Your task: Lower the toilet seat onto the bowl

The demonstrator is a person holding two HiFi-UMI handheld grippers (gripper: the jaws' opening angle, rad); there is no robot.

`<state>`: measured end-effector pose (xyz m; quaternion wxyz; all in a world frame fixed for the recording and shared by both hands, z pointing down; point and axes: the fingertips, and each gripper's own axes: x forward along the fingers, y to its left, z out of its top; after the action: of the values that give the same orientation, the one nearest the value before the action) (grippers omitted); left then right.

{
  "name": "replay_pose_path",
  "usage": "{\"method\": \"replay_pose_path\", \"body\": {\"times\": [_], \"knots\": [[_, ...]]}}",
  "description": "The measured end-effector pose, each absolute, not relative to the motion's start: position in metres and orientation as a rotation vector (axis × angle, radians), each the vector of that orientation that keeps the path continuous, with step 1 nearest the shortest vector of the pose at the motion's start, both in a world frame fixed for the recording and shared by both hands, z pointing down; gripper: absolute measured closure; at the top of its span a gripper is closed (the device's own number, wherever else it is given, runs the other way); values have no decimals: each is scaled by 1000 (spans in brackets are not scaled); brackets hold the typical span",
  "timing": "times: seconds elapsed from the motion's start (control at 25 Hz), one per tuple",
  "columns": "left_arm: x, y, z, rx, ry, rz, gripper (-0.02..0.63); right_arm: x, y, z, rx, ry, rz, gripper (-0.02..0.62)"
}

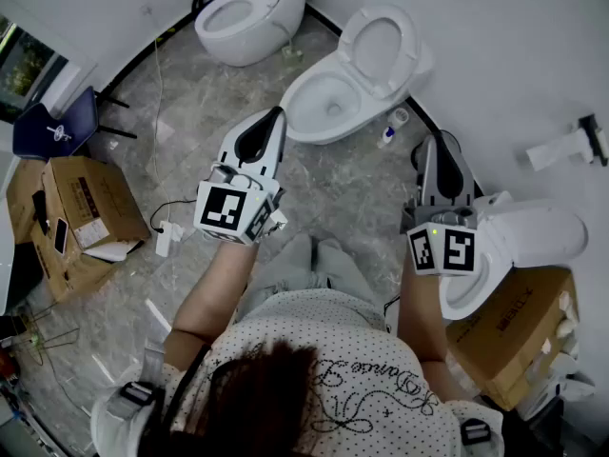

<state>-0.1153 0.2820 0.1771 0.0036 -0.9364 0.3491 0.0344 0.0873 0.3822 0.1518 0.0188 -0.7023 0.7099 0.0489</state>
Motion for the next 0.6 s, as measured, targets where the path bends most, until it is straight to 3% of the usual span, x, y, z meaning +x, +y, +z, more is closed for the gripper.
{"method": "replay_pose_path", "body": {"times": [0.6], "knots": [[-111,282,172,-2940,1037,123,600,93,389,144,-2093,2084,103,581]]}}
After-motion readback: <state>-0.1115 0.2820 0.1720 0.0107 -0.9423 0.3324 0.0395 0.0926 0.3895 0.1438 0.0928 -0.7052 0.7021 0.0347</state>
